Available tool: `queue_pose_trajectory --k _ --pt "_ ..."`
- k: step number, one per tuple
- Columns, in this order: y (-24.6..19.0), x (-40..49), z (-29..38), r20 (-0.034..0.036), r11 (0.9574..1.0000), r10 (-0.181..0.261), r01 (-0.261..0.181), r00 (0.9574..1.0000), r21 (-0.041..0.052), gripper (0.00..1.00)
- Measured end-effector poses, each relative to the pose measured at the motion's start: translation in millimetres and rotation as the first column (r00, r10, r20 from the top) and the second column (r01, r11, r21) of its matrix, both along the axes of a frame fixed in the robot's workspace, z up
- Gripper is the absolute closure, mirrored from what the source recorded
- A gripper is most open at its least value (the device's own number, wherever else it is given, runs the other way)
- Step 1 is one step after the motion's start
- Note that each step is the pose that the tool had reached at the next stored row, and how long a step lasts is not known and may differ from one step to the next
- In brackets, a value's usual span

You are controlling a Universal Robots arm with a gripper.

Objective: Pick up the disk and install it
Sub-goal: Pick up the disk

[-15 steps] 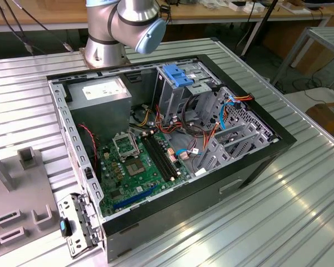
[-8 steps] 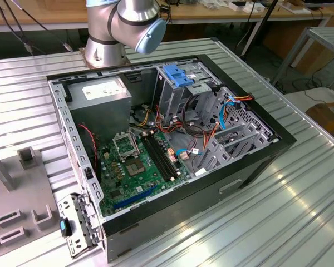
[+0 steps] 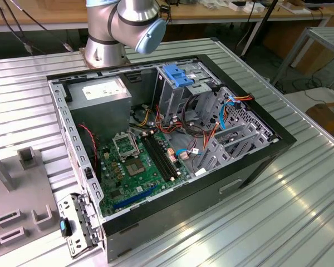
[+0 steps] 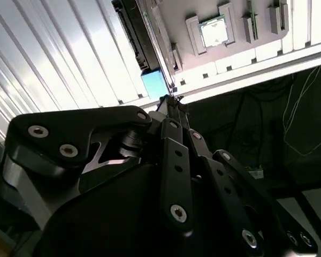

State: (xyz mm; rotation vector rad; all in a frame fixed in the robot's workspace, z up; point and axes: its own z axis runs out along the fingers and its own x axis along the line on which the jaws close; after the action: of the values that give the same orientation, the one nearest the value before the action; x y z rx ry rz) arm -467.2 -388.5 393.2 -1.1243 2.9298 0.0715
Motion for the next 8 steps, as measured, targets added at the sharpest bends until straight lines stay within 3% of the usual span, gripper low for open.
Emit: queue_pose_trajectory --k 2,5,8 --pt "0.0 0.0 -0.1 0.0000 0.9989 0.046 -0.046 0.9989 -0.0008 0.89" --pt "0.0 0.0 -0.2 -0.0001 0.9924 0.123 -0.123 0.9924 -0.0024 0.89" --pt "0.0 0.0 -0.3 -0.0003 0.9817 0.191 -0.191 0.9817 -0.0036 0.89"
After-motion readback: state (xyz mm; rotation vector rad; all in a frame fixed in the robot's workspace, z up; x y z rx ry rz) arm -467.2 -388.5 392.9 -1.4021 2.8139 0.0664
